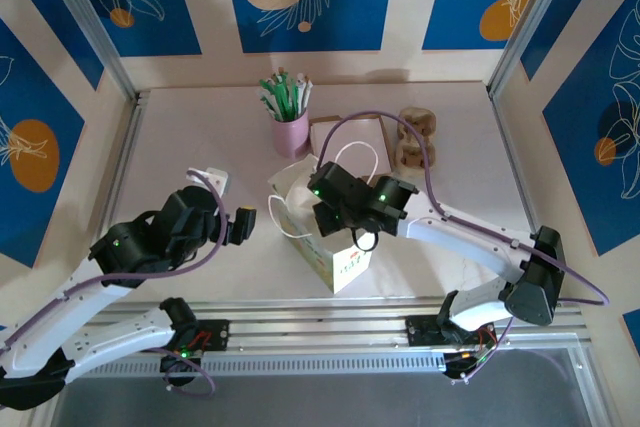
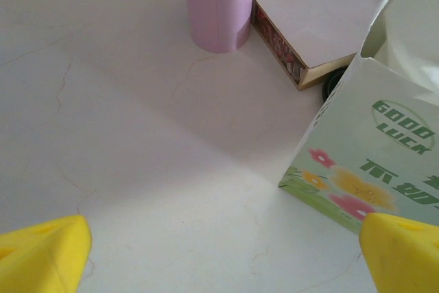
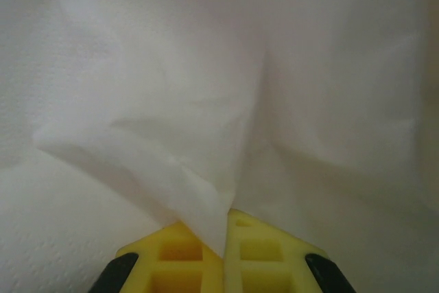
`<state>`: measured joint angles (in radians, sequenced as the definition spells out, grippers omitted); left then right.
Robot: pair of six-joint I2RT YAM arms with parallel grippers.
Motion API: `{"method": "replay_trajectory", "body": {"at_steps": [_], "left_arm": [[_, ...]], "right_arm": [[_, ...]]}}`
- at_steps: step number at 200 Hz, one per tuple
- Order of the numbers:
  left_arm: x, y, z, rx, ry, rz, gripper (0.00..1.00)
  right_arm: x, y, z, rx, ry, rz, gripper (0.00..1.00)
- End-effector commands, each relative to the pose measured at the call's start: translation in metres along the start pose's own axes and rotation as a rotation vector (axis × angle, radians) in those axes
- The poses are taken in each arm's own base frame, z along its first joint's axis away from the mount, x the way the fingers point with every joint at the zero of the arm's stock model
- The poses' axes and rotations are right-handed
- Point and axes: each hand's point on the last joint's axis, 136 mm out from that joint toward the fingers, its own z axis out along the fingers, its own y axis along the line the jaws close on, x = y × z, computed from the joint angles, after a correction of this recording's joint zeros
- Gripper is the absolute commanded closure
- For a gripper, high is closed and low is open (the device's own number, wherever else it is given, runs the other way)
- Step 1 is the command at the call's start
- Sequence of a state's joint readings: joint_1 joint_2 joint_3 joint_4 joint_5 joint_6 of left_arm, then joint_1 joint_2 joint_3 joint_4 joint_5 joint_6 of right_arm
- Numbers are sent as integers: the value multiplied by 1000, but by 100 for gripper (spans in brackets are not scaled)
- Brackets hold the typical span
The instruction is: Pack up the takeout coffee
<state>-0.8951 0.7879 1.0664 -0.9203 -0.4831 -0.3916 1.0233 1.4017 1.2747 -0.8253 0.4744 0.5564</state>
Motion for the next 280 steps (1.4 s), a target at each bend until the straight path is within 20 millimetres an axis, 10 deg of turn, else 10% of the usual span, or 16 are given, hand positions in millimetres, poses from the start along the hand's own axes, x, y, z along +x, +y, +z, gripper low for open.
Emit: {"method": "replay_trajectory", "body": {"at_steps": [1, 22, 119, 163, 192, 226, 280], "left_arm": [[5, 1, -1, 2, 9, 4, 0], [6, 0, 1, 2, 12, 5, 0], [1, 4, -3, -16, 1, 19, 0], [-10, 35, -12, -174, -59, 25, 0], [-20, 60, -19, -249, -118, -12, 0], [-17, 84, -6, -286, -94, -120, 0], [-9, 119, 28, -401, -140, -224, 0]], "right_arm": [[7, -10, 3, 38, 21, 18, 100], [2, -7, -5, 16, 29, 8, 100], [-70, 9, -100, -164, -182, -35, 40], [-103, -31, -168, -173, -392, -20, 0], [-106, -78, -200, -150, -565, 55, 1], [-89, -150, -193, 17, -669, 187, 1], [-40, -242, -100, 273, -738, 328, 1]]}}
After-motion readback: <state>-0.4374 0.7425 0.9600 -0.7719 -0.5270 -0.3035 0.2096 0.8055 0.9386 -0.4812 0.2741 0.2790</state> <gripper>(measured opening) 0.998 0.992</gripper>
